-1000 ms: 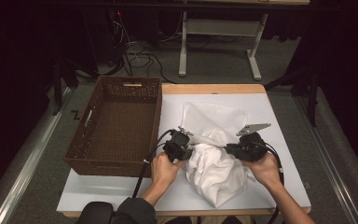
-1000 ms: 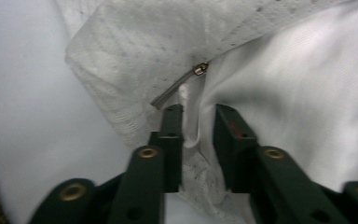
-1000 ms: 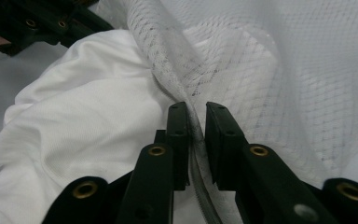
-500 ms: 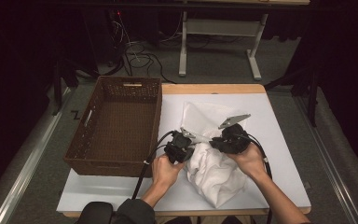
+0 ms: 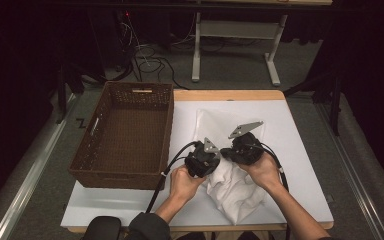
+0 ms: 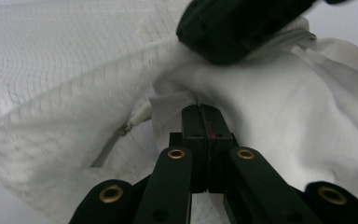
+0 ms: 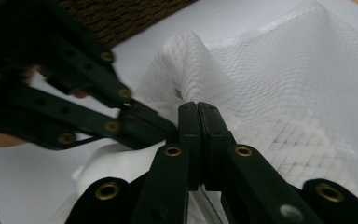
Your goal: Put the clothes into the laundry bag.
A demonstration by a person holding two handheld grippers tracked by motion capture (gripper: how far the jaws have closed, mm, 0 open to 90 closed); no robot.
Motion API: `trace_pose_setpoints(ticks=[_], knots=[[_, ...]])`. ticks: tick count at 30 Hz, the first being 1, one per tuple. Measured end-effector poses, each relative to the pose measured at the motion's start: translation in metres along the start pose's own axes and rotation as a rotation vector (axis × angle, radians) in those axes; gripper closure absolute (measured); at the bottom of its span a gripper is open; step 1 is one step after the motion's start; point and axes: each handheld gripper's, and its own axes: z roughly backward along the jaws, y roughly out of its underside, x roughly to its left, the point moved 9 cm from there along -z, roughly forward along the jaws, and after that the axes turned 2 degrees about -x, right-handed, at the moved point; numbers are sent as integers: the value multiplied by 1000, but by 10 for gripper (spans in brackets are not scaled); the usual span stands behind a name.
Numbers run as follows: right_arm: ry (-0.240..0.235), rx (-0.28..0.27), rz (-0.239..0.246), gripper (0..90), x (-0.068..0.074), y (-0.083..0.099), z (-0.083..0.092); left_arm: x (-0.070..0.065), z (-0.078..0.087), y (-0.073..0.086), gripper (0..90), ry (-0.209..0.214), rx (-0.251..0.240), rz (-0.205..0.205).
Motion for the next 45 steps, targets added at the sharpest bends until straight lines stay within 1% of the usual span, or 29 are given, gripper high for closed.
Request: trace_pose_setpoints(ticks=[1,2,3,6,8,12,13,14,15,17,18,20,22,25,27,28,29,30,31,32,33,36,37,39,41,42,43,44,45], knots=[[-6,2,-4,900,2,0,1,2,-3,-1,892,-12,-1,2],[-14,-2,7,900,4,1,1,4,-6,-1,892,-28,-1,6],[-17,0,7,900,5,3,2,7,-10,-1,891,-41,-3,14],[-27,0,4,900,6,10,3,13,-18,1,883,-75,7,29],[-25,12,-11,900,4,18,3,16,-19,3,849,-78,10,47],[-28,1,-40,900,0,26,4,21,-10,11,701,-114,30,71],[-30,-4,-37,900,-1,27,5,22,-8,13,673,-118,33,73],[-26,-5,-41,900,-1,28,5,22,-4,17,664,-124,39,81],[-22,-6,-40,900,-2,28,6,22,-2,19,646,-133,46,80],[-18,-6,-35,900,-2,28,6,23,4,26,619,-171,64,54],[-16,-9,-37,900,-2,28,6,24,4,28,619,-180,74,49],[-11,-9,-36,900,-3,28,6,24,2,35,619,-190,110,53],[-12,-10,-34,900,-4,29,5,27,-5,41,620,-189,150,74],[-10,-10,-46,900,-3,29,5,29,-15,47,631,-164,176,114],[-9,-5,-43,900,-4,29,6,29,-20,51,657,-151,191,122],[-8,-2,-39,900,-4,30,6,28,-22,53,686,-142,200,122],[-8,-1,-43,900,-4,30,6,27,-22,54,712,-134,190,119],[-7,-4,-43,900,-4,30,6,26,-21,55,761,-118,189,119],[-7,-6,-50,900,-4,30,6,24,-20,56,821,-108,203,115],[-7,-6,-41,900,-5,31,5,23,-19,57,871,-108,213,106],[-7,-5,-47,900,-5,31,6,22,-18,57,887,-109,221,101],[-4,-10,-55,900,-4,32,6,15,-12,62,895,-94,260,90],[-5,-13,-48,900,-5,32,7,11,-8,65,896,-88,265,83],[-5,-9,-49,900,-5,34,7,8,-3,69,896,-78,266,78],[-13,-14,-52,900,-4,35,7,5,3,72,892,-61,257,83],[-15,-15,-51,900,-4,36,7,4,6,70,889,-57,242,87],[-17,-16,-47,900,-3,36,7,6,10,66,875,-71,221,84],[-16,-15,-45,899,-2,36,7,7,12,63,817,-82,211,82],[-16,-15,-44,899,-2,35,7,10,14,57,771,-105,191,84]])
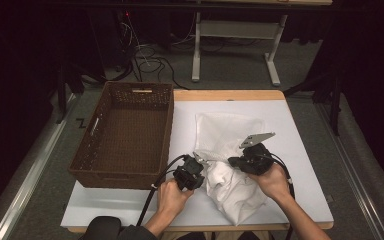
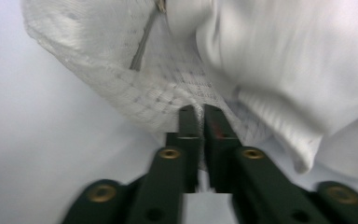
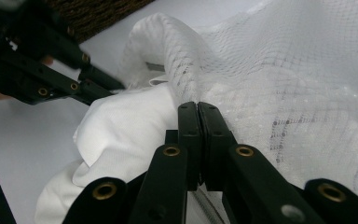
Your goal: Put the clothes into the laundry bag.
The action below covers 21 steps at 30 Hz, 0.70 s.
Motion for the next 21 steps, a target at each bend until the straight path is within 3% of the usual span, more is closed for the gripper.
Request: trace_pose_setpoints(ticks=[3,7,13,15,21], knots=[[2,-2,6,899,0,0,0,8,5,-14,626,-71,-43,1],[-3,3,-4,899,0,0,0,15,8,-30,557,-116,-83,-5],[-11,7,3,898,1,-1,-1,17,11,-48,471,-112,-114,-17],[-13,12,-5,898,2,-1,-2,15,14,-53,452,-113,-118,-43],[-21,20,9,897,3,-3,-5,10,5,-65,413,-41,-91,-81]])
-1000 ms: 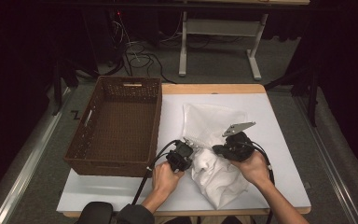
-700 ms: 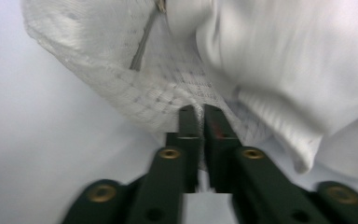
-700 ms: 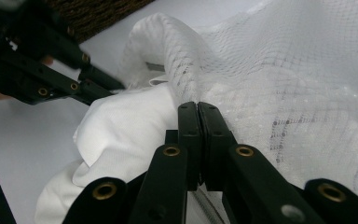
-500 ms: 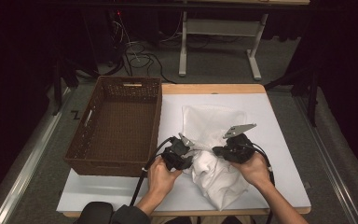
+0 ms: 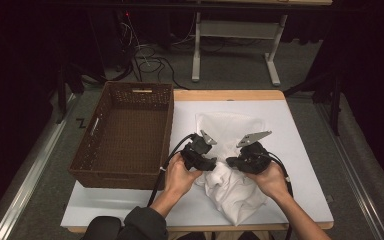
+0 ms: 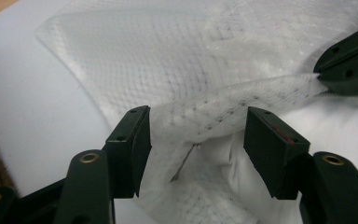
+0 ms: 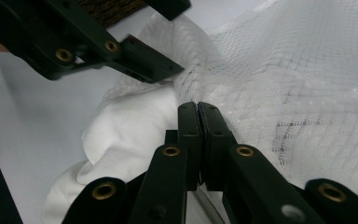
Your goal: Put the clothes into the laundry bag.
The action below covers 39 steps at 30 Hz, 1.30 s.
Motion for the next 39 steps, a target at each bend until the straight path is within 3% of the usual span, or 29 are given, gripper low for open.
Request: trace_pose_setpoints(ticks=[3,5,7,9,13,18,22,25,28,33,36,39], knots=[[1,1,-4,894,0,0,0,-5,-7,-1,527,66,18,1],[0,-1,-6,887,0,0,0,-9,-10,1,687,120,30,3],[2,-5,-5,852,0,0,-1,-10,-11,2,830,126,43,-9],[31,-26,-14,719,1,-1,1,-10,-10,3,894,120,52,-13],[84,-71,15,685,7,0,13,-9,-7,4,898,120,52,-8],[53,-76,67,714,35,10,25,-10,-5,4,898,125,46,-7],[45,-52,87,675,48,19,17,-13,-2,4,899,136,40,-5],[77,-10,82,655,46,25,5,-15,4,3,900,146,27,-1],[106,1,72,690,41,27,-3,-16,10,3,900,155,21,-9],[119,25,75,734,36,27,-10,-6,11,4,892,114,10,6],[118,27,74,739,35,29,-10,-4,2,4,655,128,32,50],[110,33,59,745,34,32,-11,-2,-5,1,509,142,18,93]])
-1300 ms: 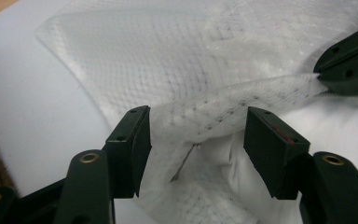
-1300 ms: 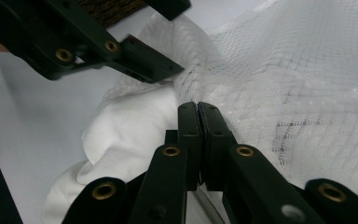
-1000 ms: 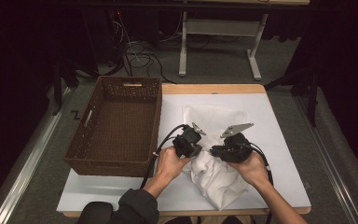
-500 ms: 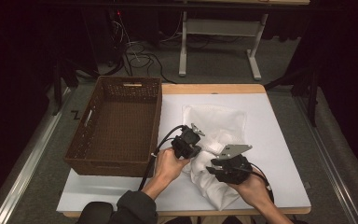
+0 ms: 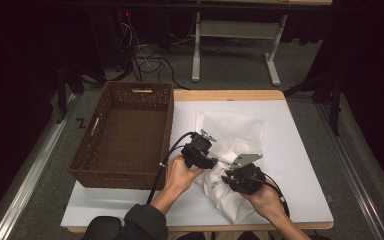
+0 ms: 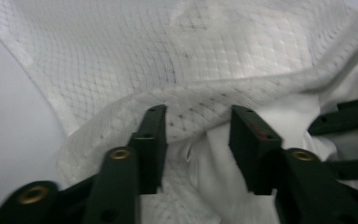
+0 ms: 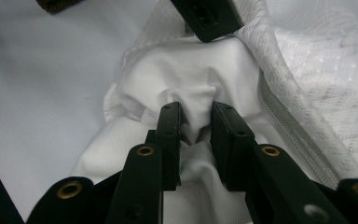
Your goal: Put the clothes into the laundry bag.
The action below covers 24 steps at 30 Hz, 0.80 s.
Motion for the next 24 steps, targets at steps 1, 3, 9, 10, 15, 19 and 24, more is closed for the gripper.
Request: trace_pose_setpoints(ticks=[1,3,9,10,15,19,24], knots=[[-1,2,-1,747,0,1,-1,0,-1,-2,476,7,-17,12],[-3,10,1,750,-1,5,-2,0,-2,-5,424,8,-31,17],[-1,23,-6,763,-2,8,-5,-4,-10,-12,488,33,-32,-2],[0,21,-6,767,-2,8,-6,-5,-11,-13,559,43,-34,3],[0,37,-10,778,-3,8,-7,-12,-14,-15,891,51,-4,-57],[-2,38,-10,782,-4,8,-7,-13,-11,-15,899,41,-3,-62],[18,26,-17,785,-8,6,-7,-13,-1,-11,900,40,4,-76]])
